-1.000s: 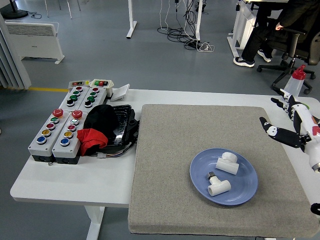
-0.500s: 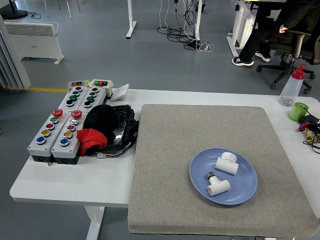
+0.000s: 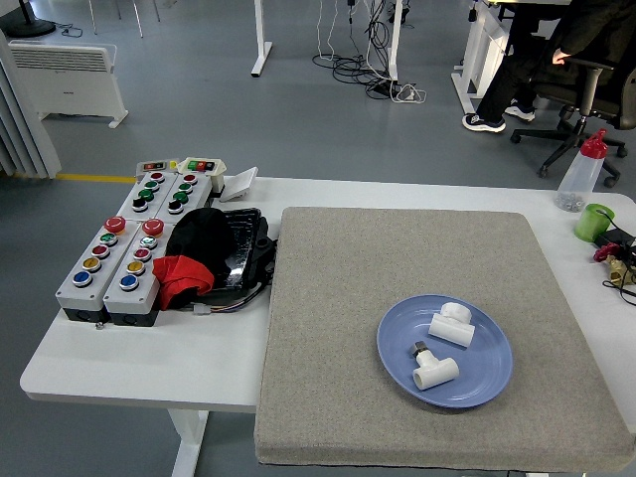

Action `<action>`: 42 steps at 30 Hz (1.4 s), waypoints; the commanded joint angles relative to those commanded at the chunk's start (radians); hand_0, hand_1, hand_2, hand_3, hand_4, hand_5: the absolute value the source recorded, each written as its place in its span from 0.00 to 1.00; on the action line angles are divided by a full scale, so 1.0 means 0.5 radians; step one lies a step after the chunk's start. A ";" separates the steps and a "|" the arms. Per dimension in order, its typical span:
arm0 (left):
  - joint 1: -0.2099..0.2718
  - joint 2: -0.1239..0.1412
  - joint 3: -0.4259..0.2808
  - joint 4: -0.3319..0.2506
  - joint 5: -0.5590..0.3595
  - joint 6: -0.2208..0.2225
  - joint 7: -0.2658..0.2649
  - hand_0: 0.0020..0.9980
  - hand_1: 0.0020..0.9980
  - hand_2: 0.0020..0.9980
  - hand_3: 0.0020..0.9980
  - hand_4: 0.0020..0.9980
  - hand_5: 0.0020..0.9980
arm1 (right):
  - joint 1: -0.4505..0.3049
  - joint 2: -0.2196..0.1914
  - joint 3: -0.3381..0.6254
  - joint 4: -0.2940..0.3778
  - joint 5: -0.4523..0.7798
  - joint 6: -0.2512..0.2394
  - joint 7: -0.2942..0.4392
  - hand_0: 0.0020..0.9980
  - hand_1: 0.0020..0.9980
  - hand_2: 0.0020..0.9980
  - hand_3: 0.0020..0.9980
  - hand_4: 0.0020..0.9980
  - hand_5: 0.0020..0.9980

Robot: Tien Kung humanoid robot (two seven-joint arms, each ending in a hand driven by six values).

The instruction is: Pick pipe place plate twice

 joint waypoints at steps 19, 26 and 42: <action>-0.003 0.001 -0.015 0.005 0.027 -0.002 -0.014 0.58 0.58 0.59 0.49 0.41 1.00 | -0.174 0.037 0.055 -0.076 0.032 0.137 -0.274 0.81 0.77 0.81 0.78 0.54 0.74; -0.012 0.007 -0.006 0.006 0.011 0.003 -0.017 0.58 0.58 0.59 0.49 0.41 1.00 | -0.163 0.045 0.055 -0.092 0.033 0.147 -0.299 0.82 0.77 0.81 0.78 0.54 0.83; -0.025 0.008 -0.009 0.007 0.018 -0.001 -0.016 0.58 0.58 0.59 0.49 0.41 1.00 | -0.156 0.062 0.035 -0.118 0.043 0.159 -0.309 0.82 0.77 0.81 0.78 0.53 0.82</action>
